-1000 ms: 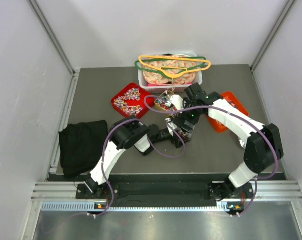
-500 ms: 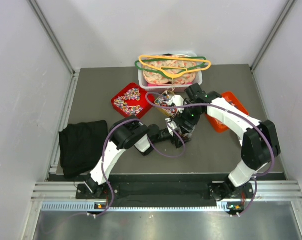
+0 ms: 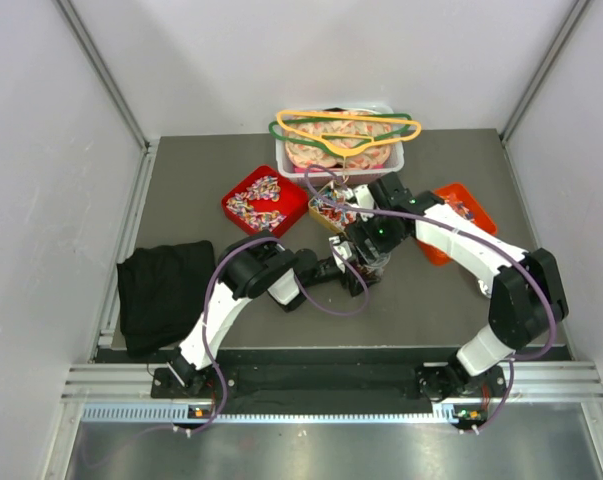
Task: Pack the candies
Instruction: Screw the bottle lid onto the packing bottle.
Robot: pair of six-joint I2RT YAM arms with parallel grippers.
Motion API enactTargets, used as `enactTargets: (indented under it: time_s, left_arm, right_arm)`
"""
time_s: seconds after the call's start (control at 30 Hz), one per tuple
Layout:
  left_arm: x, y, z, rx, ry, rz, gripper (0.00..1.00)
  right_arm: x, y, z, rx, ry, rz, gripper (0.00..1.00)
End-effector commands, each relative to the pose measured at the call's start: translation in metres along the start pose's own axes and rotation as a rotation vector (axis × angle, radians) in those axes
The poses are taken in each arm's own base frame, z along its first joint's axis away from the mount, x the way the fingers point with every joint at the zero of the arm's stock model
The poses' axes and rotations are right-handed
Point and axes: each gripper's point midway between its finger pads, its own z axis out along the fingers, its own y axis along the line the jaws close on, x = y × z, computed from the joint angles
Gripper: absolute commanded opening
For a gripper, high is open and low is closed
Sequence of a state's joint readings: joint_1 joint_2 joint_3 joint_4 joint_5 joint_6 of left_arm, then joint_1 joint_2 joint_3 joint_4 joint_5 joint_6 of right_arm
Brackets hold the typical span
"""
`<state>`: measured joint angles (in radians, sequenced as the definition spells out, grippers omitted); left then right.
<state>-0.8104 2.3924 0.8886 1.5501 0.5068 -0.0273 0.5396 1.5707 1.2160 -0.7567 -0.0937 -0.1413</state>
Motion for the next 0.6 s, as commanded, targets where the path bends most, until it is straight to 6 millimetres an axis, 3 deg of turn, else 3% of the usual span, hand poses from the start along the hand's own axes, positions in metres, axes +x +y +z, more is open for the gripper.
enactTargets:
  time_s: [0.0, 0.27, 0.5, 0.57]
  left_arm:
    - [0.002, -0.018, -0.005, 0.026, -0.054, -0.01, 0.98]
    - [0.004, -0.021, -0.005, 0.031, -0.049, 0.004, 0.98]
    - [0.004, -0.022, -0.005, 0.034, -0.049, 0.008, 0.98]
    - [0.004, -0.022, -0.005, 0.034, -0.049, 0.01, 0.98]
  right_arm:
    - [-0.044, -0.007, 0.007, 0.109, -0.146, 0.095, 0.68]
    - [-0.069, 0.009, 0.01, 0.13, -0.144, 0.164, 0.7]
    - [-0.065, 0.008, 0.001, 0.143, -0.162, 0.102, 0.99]
    - [-0.062, 0.005, -0.003, 0.155, -0.167, 0.087, 0.99]
